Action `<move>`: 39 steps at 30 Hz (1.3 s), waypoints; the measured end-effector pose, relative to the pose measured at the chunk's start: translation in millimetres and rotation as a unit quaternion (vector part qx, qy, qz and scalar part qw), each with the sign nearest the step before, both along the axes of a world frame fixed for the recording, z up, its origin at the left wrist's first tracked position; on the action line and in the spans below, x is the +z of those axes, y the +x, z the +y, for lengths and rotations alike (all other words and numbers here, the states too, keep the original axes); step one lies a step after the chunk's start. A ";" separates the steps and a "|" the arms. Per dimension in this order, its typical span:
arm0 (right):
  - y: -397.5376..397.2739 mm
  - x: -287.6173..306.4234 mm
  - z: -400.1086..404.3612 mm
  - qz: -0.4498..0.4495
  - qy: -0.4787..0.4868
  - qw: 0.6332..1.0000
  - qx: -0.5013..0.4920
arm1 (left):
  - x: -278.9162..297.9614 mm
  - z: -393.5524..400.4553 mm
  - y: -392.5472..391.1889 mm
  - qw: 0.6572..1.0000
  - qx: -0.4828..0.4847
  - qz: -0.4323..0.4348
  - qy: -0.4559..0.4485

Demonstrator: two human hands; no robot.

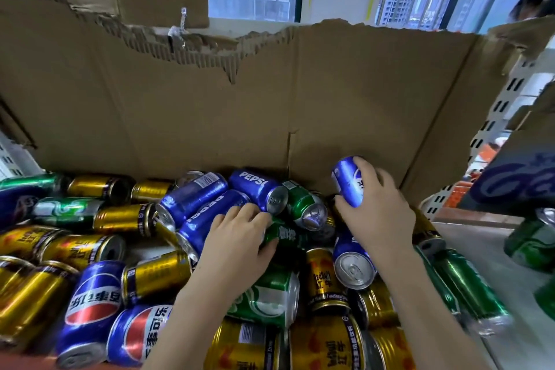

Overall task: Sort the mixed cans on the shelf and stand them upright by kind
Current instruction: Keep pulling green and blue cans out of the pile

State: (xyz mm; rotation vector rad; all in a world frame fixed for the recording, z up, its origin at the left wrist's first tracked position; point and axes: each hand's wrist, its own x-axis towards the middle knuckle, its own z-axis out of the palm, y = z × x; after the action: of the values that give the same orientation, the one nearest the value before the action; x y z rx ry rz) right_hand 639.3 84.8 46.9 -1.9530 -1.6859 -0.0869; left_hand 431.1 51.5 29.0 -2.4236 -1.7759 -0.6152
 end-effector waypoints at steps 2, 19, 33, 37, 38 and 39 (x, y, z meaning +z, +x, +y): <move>-14.5 -1.8 -9.7 0.000 0.011 1.000 0.018 | 5.3 4.1 -5.3 1.000 0.002 -0.013 -0.007; -106.8 -16.9 -39.0 0.027 0.026 0.993 0.113 | 17.1 52.7 -135.9 0.972 0.188 -0.058 -0.133; -111.4 -13.2 -52.9 0.005 0.009 0.999 0.037 | 1.1 93.7 -120.7 0.952 0.114 -0.158 -0.236; -113.4 -10.8 -55.9 0.005 0.029 0.999 0.025 | 0.4 83.9 -124.3 0.955 0.107 -0.212 -0.179; -112.7 -9.9 -57.4 0.007 0.035 0.999 0.021 | 1.0 80.3 -125.8 0.953 0.113 -0.230 -0.159; -111.6 -8.9 -59.6 0.009 0.039 0.999 0.016 | 2.1 76.6 -127.4 0.951 0.119 -0.250 -0.137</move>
State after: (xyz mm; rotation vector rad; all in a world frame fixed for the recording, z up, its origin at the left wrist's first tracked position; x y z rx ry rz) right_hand 527.8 25.2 37.9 -1.8637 -1.6774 -0.1197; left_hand 303.7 128.0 31.1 -2.2924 -2.4514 -1.0962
